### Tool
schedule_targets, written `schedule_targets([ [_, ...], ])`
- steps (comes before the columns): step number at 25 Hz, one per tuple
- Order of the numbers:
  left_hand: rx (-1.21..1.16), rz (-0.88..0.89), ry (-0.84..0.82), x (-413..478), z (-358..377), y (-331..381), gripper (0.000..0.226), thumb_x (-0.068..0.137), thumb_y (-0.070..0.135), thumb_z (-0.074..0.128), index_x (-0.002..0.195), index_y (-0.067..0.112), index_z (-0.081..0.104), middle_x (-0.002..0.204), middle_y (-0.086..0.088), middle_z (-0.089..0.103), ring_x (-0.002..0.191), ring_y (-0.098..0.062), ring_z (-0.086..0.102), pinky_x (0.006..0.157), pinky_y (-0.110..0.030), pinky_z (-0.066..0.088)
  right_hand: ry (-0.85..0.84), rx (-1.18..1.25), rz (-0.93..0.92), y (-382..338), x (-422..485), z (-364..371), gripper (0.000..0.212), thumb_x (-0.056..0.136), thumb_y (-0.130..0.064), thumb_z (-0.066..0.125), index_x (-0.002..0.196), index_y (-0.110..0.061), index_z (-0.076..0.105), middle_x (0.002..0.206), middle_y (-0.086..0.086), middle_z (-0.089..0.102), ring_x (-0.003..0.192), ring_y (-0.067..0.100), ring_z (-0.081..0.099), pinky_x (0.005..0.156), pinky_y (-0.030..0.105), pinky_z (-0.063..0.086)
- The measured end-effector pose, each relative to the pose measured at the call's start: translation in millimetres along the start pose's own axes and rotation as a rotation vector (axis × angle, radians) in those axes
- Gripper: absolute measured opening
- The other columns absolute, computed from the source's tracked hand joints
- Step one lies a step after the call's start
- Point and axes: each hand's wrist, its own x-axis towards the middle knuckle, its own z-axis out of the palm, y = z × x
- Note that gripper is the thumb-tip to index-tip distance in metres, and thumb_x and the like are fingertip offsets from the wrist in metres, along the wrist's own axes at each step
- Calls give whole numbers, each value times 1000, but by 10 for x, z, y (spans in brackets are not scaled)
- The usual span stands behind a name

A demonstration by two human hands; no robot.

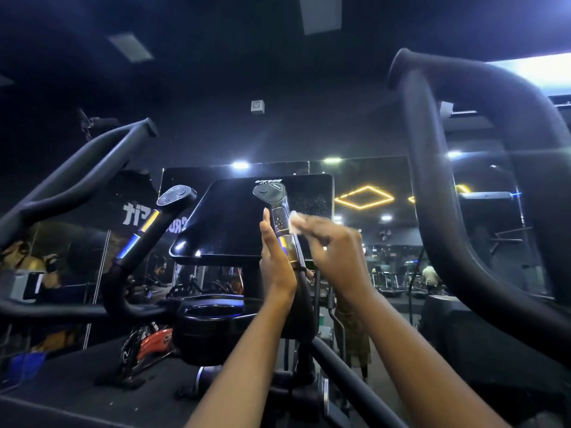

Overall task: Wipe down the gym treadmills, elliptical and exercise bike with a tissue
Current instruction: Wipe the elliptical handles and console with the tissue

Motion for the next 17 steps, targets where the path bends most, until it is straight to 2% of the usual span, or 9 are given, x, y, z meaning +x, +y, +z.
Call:
schedule_targets([
  [1, 7, -17, -4, 25, -3, -33, 56, 75, 89, 19, 126, 70, 35, 139, 13, 50, 118, -34, 56, 101, -56, 40, -16, -37, -47, 13, 184, 56, 32, 78, 2, 56, 107, -4, 70, 110, 9, 68, 101, 13, 64, 92, 18, 48],
  [2, 7, -33, 4, 52, -3, -65, 56, 73, 91, 18, 122, 72, 37, 133, 9, 57, 110, -35, 61, 96, -56, 45, -74, -77, -86, 12, 342, 127, 32, 79, 1, 57, 108, -2, 69, 112, 11, 67, 103, 20, 64, 93, 26, 49],
  [5, 19, 1, 21, -12, -2, 15, 43, 82, 81, 18, 113, 66, 44, 103, 12, 67, 78, -10, 65, 79, -33, 53, -299, -260, -254, 3, 432, 256, 34, 75, 3, 61, 108, 0, 68, 112, 14, 67, 99, 32, 64, 85, 42, 54],
  [6, 6, 4, 20, -21, 1, 25, 45, 83, 79, 18, 115, 63, 45, 104, 13, 66, 80, -5, 64, 79, -29, 51, -313, -301, -312, 27, 356, 222, 37, 72, 4, 60, 108, -1, 69, 110, 14, 68, 96, 32, 65, 82, 41, 54],
  [8, -26, 22, 13, -45, 11, 62, 65, 80, 80, 21, 134, 50, 39, 119, 17, 55, 102, 0, 57, 91, -20, 41, -284, -292, -358, 65, 119, 95, 41, 71, 4, 56, 110, -4, 68, 110, 11, 68, 93, 29, 65, 82, 34, 53],
  [11, -35, 1, 11, -29, 8, 64, 81, 72, 84, 22, 142, 45, 33, 127, 18, 52, 112, -2, 51, 97, -23, 35, -196, -122, -224, 37, -300, -89, 39, 79, -8, 47, 113, -8, 68, 113, 6, 67, 101, 15, 62, 92, 18, 45],
  [13, 2, 12, 7, -66, 5, 106, 63, 90, 71, 23, 144, 41, 31, 141, 12, 45, 118, -2, 46, 97, -21, 31, -136, 2, -81, 29, -471, -126, 36, 81, -12, 49, 112, -9, 68, 112, 3, 68, 101, 0, 60, 90, 10, 44],
  [15, 94, 17, -4, -121, -4, 148, 50, 99, 49, 20, 148, 38, 26, 138, 16, 45, 113, 3, 47, 91, -12, 30, -53, 56, 72, 86, -384, -83, 31, 84, -5, 54, 112, -10, 66, 111, 0, 68, 89, -11, 60, 80, 4, 45],
  [17, 183, 45, -17, -172, -12, 148, 48, 100, 44, 22, 149, 38, 22, 139, 16, 44, 119, -3, 49, 92, -13, 31, -30, 72, 216, 168, -131, 2, 33, 87, 3, 55, 117, -10, 64, 115, 0, 66, 96, -7, 59, 85, 4, 44],
])
